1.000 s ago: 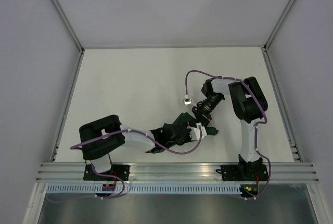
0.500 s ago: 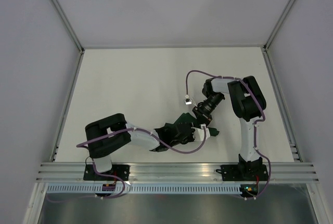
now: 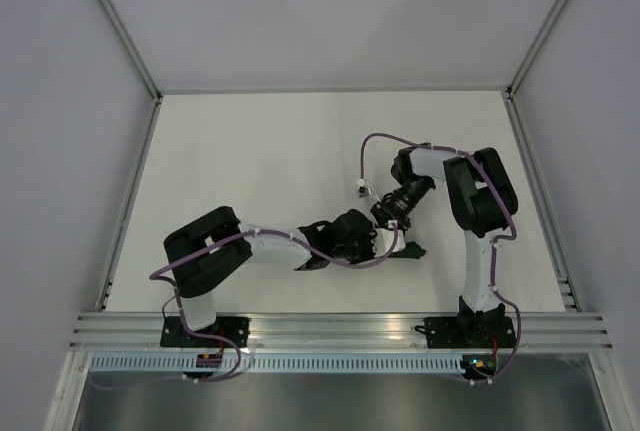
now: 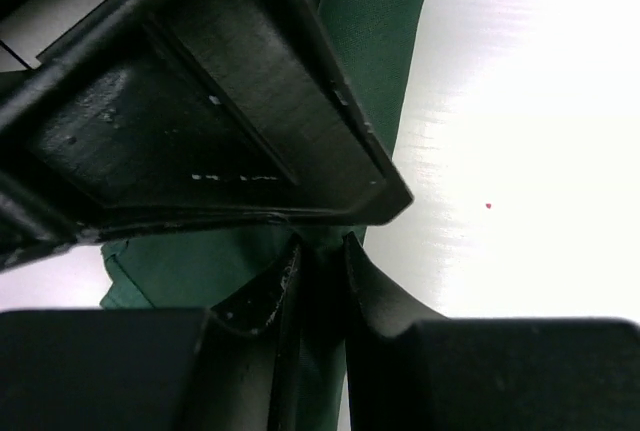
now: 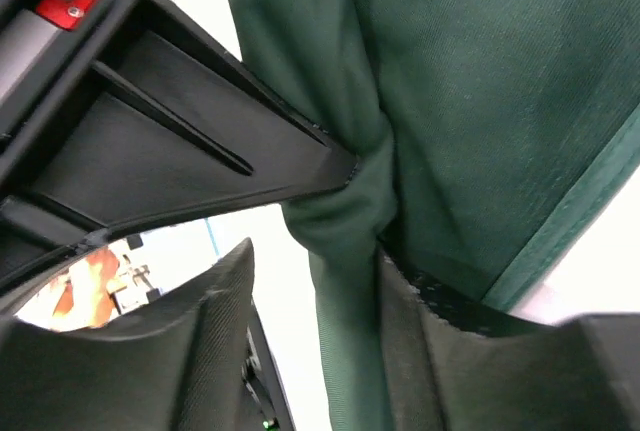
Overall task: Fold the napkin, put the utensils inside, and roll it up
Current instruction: Roll the napkin with the utensil
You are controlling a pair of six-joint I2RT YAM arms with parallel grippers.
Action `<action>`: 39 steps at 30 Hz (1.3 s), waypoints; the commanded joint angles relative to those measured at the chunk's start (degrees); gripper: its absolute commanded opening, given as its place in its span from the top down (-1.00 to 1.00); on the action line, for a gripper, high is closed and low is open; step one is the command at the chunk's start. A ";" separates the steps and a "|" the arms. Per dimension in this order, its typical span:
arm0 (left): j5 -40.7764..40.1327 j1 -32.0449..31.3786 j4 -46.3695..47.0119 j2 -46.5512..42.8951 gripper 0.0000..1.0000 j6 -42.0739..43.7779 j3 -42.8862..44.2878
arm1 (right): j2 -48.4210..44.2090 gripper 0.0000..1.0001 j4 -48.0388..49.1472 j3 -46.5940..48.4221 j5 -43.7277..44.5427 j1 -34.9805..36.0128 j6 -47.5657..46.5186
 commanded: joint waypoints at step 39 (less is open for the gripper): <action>46.61 21.69 -40.05 28.66 0.92 -17.52 35.56 | -59.15 -0.57 61.49 -48.27 22.66 5.92 4.15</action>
